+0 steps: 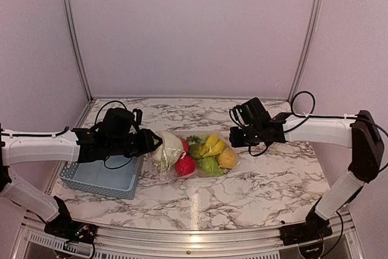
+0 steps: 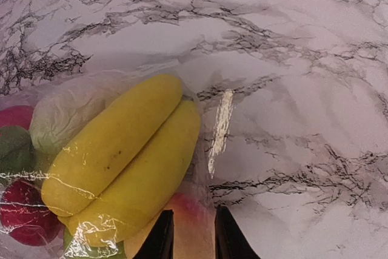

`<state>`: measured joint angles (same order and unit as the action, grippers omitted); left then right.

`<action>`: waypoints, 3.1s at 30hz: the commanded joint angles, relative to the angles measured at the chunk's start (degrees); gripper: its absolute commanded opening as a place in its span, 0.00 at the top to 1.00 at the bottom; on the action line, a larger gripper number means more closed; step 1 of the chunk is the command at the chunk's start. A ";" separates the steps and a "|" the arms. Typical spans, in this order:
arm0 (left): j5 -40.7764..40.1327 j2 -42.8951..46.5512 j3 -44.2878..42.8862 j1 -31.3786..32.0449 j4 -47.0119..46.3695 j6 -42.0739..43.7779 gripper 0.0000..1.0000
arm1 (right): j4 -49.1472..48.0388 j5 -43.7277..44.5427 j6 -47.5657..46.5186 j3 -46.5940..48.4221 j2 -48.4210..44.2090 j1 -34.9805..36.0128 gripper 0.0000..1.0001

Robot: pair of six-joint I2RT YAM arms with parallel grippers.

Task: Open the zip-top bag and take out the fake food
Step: Pick up the fake vegetable from the zipper food storage bag, then place the fake vegetable in the bin.

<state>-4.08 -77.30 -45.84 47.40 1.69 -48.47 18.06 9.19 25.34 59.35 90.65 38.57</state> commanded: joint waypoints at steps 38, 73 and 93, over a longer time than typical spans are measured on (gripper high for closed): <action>-11.49 7.17 -10.14 0.59 23.55 8.32 0.69 | -6.02 1.15 2.60 0.33 7.12 4.12 0.79; -21.17 16.42 10.63 -9.69 23.19 -8.65 0.29 | -3.71 -2.29 -2.38 5.71 -6.13 5.73 0.76; -13.24 15.80 -4.54 -6.93 24.85 4.22 0.08 | -1.26 6.67 -3.31 5.97 -8.75 5.56 0.60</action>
<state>-22.57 -58.50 -47.37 38.48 27.20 -47.88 14.81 11.44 22.41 63.22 83.64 43.86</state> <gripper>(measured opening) 0.934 0.400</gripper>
